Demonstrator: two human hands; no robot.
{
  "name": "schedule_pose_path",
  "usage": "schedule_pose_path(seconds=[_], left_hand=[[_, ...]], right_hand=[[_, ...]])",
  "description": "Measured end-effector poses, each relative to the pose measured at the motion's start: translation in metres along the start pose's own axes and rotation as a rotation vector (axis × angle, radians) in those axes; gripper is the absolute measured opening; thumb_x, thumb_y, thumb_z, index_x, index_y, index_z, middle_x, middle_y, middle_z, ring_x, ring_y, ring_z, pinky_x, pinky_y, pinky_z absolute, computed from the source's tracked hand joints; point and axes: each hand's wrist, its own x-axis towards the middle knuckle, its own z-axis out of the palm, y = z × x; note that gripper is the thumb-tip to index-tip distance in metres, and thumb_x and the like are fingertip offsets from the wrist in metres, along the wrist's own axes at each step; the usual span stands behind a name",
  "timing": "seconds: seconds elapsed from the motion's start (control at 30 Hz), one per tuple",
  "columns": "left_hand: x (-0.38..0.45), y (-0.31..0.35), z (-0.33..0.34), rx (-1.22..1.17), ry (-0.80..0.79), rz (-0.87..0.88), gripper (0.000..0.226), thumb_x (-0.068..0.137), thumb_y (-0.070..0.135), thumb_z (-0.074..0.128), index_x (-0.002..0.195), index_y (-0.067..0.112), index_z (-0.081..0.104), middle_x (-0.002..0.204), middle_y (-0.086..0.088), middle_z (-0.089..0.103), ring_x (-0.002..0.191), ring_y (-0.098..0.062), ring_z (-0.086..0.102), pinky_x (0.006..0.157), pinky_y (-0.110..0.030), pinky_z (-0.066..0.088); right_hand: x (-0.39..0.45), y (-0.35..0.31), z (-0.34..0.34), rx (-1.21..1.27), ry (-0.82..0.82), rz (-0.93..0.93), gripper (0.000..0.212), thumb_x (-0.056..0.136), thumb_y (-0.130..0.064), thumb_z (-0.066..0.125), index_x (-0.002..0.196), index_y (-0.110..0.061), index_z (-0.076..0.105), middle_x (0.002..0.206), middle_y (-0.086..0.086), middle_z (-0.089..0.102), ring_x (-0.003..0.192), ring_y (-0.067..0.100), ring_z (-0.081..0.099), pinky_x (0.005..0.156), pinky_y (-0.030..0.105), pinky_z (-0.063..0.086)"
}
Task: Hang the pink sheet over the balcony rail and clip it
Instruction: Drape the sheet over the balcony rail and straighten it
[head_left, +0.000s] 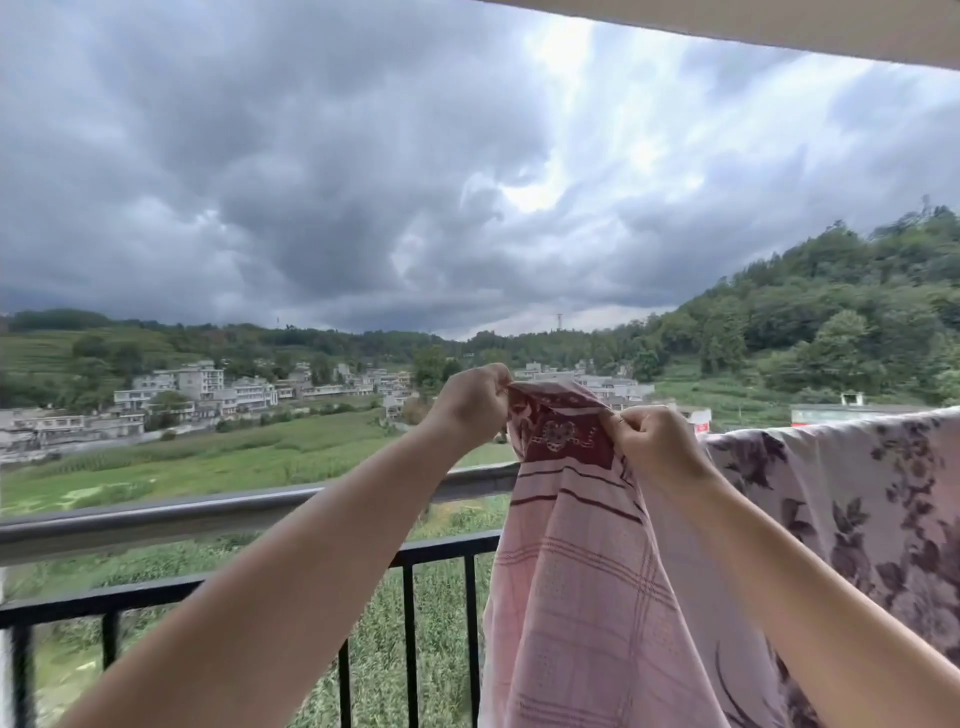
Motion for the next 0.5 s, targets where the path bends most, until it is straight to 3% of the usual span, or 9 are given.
schedule_pose_path(seconds=[0.03,0.1,0.2,0.3,0.4,0.5], left_hand=[[0.009,0.002,0.001,0.048,0.010,0.039,0.019,0.091,0.002,0.040,0.094,0.004,0.058,0.077,-0.011,0.060,0.065,-0.022,0.055,0.053,-0.026,0.045],[0.026,0.008,0.010,0.177,0.093,0.103,0.018,0.090,0.001,0.040,0.092,0.005,0.058,0.086,-0.016,0.063,0.080,-0.030,0.059,0.065,-0.033,0.051],[0.048,0.017,0.030,0.195,0.133,0.121,0.020,0.089,-0.003,0.037,0.089,0.005,0.056,0.095,-0.023,0.063,0.087,-0.033,0.059,0.075,-0.036,0.048],[0.063,0.024,0.051,0.111,-0.027,0.097,0.019,0.087,-0.005,0.037,0.089,0.003,0.055,0.094,-0.022,0.061,0.083,-0.025,0.051,0.076,-0.034,0.047],[0.061,0.028,0.067,0.168,-0.321,0.076,0.028,0.090,0.004,0.045,0.118,0.002,0.049,0.113,-0.016,0.057,0.095,-0.024,0.052,0.084,-0.032,0.046],[0.045,0.028,0.069,0.088,-0.306,0.138,0.025,0.089,0.016,0.052,0.112,0.004,0.051,0.101,-0.004,0.053,0.093,-0.017,0.049,0.072,-0.019,0.043]], right_hand=[[0.005,0.004,-0.002,-0.012,0.022,0.009,0.055,0.089,-0.017,0.051,0.039,-0.015,0.029,0.041,0.001,0.030,0.044,0.017,0.029,0.048,0.028,0.022],[0.016,0.015,-0.005,-0.038,0.082,0.048,0.055,0.089,-0.017,0.051,0.039,-0.014,0.029,0.042,0.002,0.032,0.048,0.021,0.033,0.052,0.028,0.024],[0.023,0.027,-0.007,-0.155,0.142,0.058,0.056,0.089,-0.014,0.050,0.038,-0.014,0.026,0.041,0.001,0.030,0.044,0.016,0.030,0.044,0.028,0.020],[0.025,0.045,-0.017,-0.302,0.179,0.053,0.051,0.088,-0.013,0.049,0.038,-0.012,0.035,0.044,0.003,0.041,0.050,0.022,0.039,0.045,0.029,0.022],[0.031,0.068,-0.036,-0.433,0.180,0.060,0.036,0.089,-0.016,0.046,0.064,0.003,0.063,0.072,0.022,0.066,0.066,0.029,0.053,0.056,0.026,0.030],[0.035,0.093,-0.048,-0.556,0.161,0.035,0.034,0.089,-0.018,0.043,0.077,0.004,0.066,0.085,0.024,0.068,0.076,0.033,0.060,0.063,0.031,0.038]])
